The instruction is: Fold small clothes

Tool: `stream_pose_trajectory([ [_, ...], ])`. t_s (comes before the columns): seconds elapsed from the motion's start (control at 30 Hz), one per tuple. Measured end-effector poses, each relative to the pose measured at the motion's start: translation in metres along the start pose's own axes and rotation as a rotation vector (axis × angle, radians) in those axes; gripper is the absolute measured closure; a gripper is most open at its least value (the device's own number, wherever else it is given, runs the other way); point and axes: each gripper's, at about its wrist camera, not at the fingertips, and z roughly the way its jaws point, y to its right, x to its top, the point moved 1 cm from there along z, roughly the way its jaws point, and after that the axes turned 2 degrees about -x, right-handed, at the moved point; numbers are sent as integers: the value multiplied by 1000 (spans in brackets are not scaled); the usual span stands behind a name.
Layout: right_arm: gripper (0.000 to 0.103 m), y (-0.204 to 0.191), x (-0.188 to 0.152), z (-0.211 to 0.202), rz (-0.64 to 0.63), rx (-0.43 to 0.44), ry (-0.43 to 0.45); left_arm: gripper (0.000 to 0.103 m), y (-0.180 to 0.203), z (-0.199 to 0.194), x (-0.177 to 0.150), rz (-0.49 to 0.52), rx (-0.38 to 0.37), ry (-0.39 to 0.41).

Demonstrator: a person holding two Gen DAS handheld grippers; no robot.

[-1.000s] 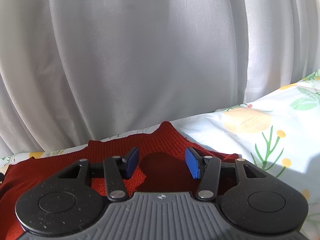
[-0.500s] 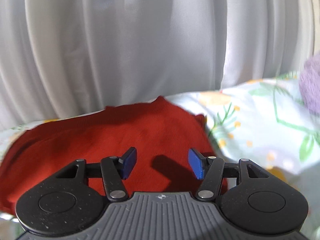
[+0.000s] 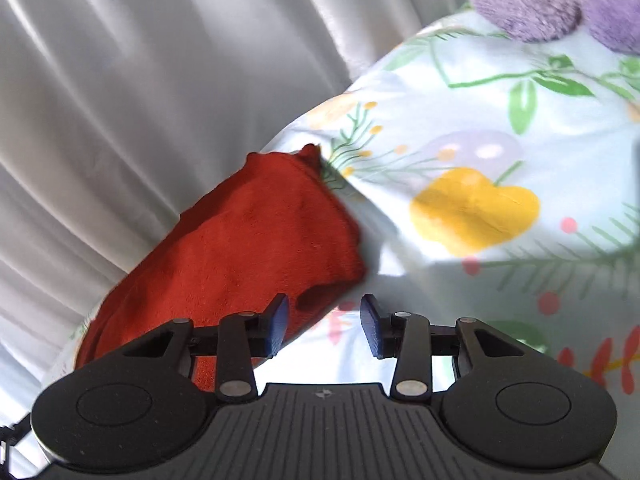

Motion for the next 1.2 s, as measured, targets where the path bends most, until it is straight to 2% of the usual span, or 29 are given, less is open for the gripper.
stream_pose_trajectory([
  [0.07, 62, 2, -1, -4, 4, 20, -1, 11, 0, 4, -1, -27, 3, 0],
  [0.13, 62, -6, -4, -6, -29, 59, -6, 11, -9, 7, -3, -98, -4, -11],
  [0.23, 63, -39, -11, -3, -167, 141, -19, 15, -32, 9, -7, -233, -12, -43],
  [0.3, 68, -67, -18, 4, -262, 196, -41, 16, -48, 9, -9, -298, -14, -53],
  [0.37, 80, -99, -29, 14, -351, 238, -71, 21, -64, 10, -4, -360, -55, -35],
  [0.43, 86, -131, -43, 25, -443, 293, -98, 22, -80, 16, 3, -418, -95, -13],
  [0.53, 86, -180, -68, 42, -596, 354, -106, 33, -99, 32, 16, -504, -180, -31],
  [0.6, 86, -208, -86, 54, -668, 394, -133, 35, -106, 41, 24, -532, -234, -38],
  [0.67, 86, -230, -104, 65, -732, 415, -157, 48, -111, 49, 31, -569, -222, -43],
  [0.7, 86, -239, -112, 71, -762, 409, -159, 50, -113, 54, 33, -576, -239, -46],
  [0.77, 86, -248, -127, 81, -789, 384, -167, 77, -118, 64, 35, -591, -226, -66],
  [0.8, 86, -248, -131, 85, -787, 373, -162, 81, -120, 68, 34, -598, -213, -75],
  [0.87, 86, -248, -138, 85, -814, 372, -128, 82, -123, 69, 34, -612, -231, -75],
  [0.93, 86, -249, -142, 81, -865, 364, -119, 82, -118, 65, 35, -583, -241, -62],
  [1.07, 87, -246, -135, 77, -824, 336, -59, 83, -104, 58, 43, -496, -183, -65],
  [1.13, 87, -243, -136, 84, -829, 312, -96, 83, -92, 56, 49, -452, -153, -72],
  [1.2, 87, -240, -129, 82, -824, 330, -108, 84, -74, 51, 55, -371, -133, -65],
])
